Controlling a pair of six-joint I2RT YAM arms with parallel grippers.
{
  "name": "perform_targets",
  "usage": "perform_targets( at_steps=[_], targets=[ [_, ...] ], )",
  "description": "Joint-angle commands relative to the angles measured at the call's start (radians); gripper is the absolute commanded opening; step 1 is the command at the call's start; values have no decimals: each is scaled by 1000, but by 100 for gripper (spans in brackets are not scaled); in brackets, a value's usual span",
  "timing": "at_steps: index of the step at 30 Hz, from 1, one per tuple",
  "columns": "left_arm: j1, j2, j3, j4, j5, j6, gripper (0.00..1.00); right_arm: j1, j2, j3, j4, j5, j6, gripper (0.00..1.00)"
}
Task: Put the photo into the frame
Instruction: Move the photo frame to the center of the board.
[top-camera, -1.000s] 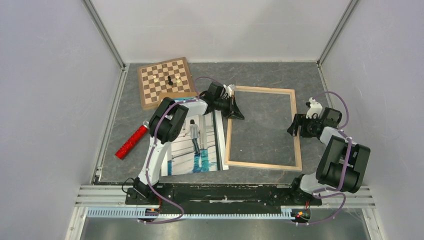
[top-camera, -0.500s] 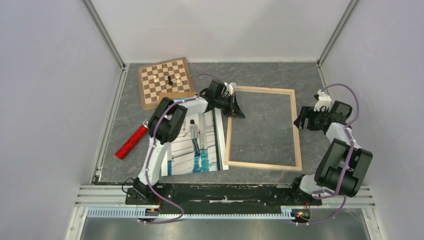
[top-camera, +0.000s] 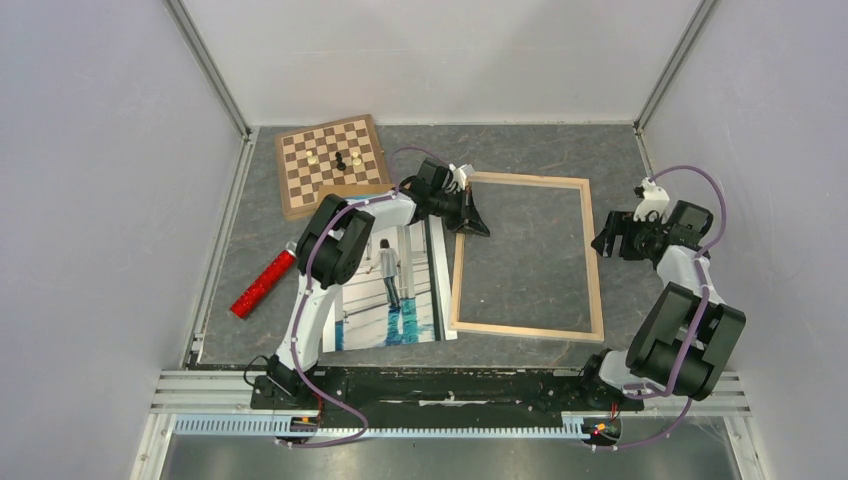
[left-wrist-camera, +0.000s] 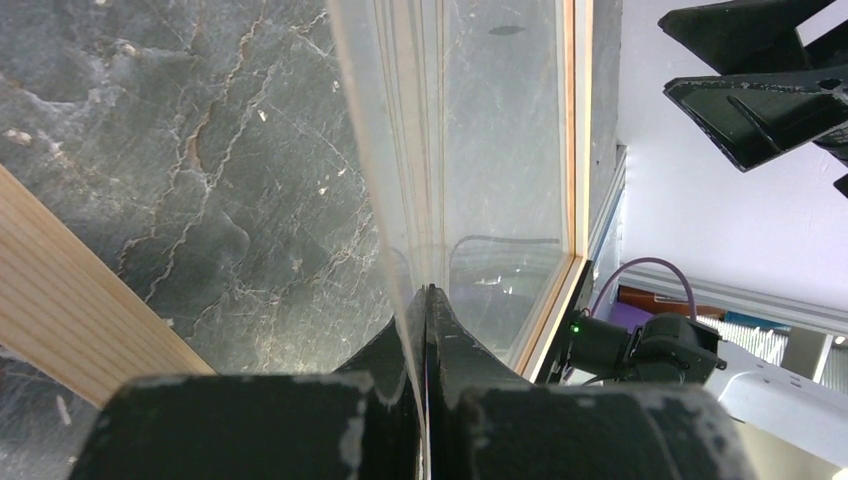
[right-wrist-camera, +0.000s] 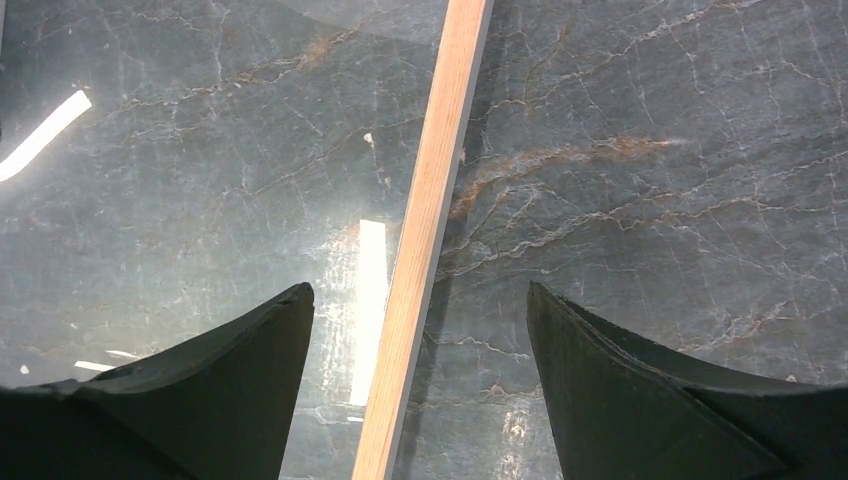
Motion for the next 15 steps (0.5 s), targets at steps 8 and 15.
perform_targets(
  at_steps=[8, 15],
  targets=[
    [-5, -28, -70, 253, 52, -178, 2, 18, -3, -78, 19, -34, -56, 80],
    [-5, -18, -97, 310, 61, -233, 2, 35, 25, -128, 37, -24, -76, 79]
  ],
)
